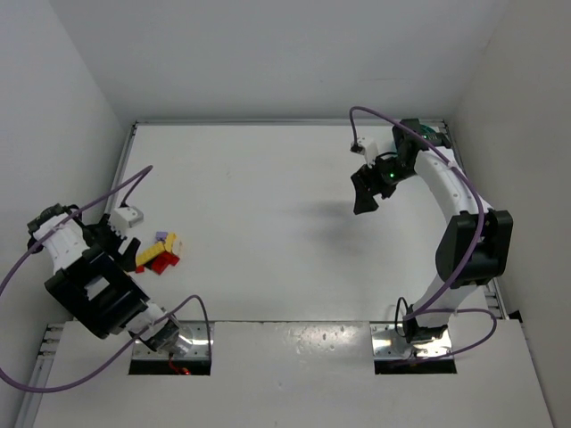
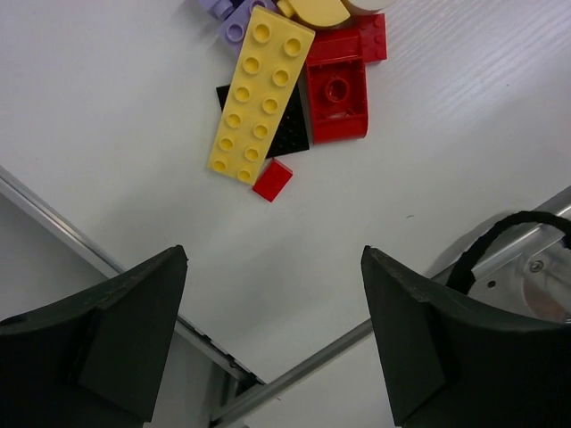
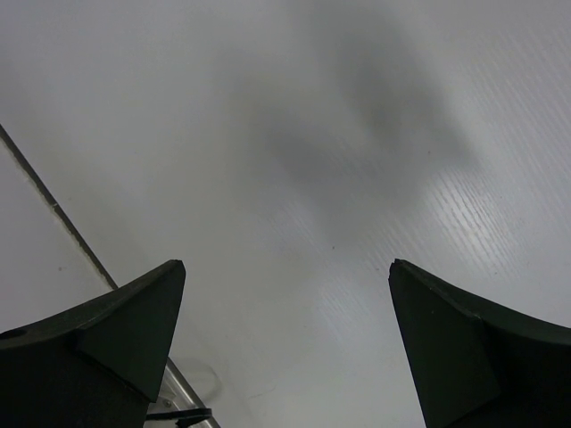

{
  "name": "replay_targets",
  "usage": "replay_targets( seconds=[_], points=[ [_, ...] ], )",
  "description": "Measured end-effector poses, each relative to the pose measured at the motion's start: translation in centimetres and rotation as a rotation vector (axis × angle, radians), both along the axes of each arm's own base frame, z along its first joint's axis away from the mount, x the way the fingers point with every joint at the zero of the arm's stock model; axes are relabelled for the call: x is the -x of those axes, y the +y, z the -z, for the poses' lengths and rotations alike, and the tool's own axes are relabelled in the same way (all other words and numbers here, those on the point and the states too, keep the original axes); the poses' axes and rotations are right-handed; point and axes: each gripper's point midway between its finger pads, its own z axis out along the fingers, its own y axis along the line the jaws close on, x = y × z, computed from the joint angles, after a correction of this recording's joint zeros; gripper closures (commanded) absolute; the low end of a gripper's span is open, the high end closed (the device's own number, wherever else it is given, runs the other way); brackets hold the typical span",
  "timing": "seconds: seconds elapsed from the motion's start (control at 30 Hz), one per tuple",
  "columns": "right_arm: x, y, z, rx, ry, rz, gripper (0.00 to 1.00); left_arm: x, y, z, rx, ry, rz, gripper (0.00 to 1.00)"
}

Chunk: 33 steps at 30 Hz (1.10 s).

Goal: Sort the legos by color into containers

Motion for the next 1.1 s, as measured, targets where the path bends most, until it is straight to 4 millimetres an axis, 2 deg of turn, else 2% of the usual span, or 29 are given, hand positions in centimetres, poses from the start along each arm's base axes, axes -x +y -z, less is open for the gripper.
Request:
replay_targets(
  seconds=[0.13, 0.53, 0.67, 1.1],
  points=[
    [0.0, -0.2, 0.2, 0.013, 0.001, 0.001, 0.04, -0.6, 0.2, 0.4, -0.025, -0.047, 0.070, 0.16],
    [0.0, -0.5, 0.5, 0.051, -0.003, -0.005, 0.04, -1.7, 0.3, 5.1, 0.051, -0.039, 0.136, 0.18],
    [0.0, -0.5, 0.5, 0.054, -0.003, -0.005, 0.04, -2.3, 0.4, 5.6, 0.051, -0.045, 0.148, 0.18],
    [0.9, -1.0, 1.7, 0.080, 0.034, -0.003, 0.04, -4.9, 0.1, 7.1, 0.090, -0.067, 0.200, 0.30]
  ],
)
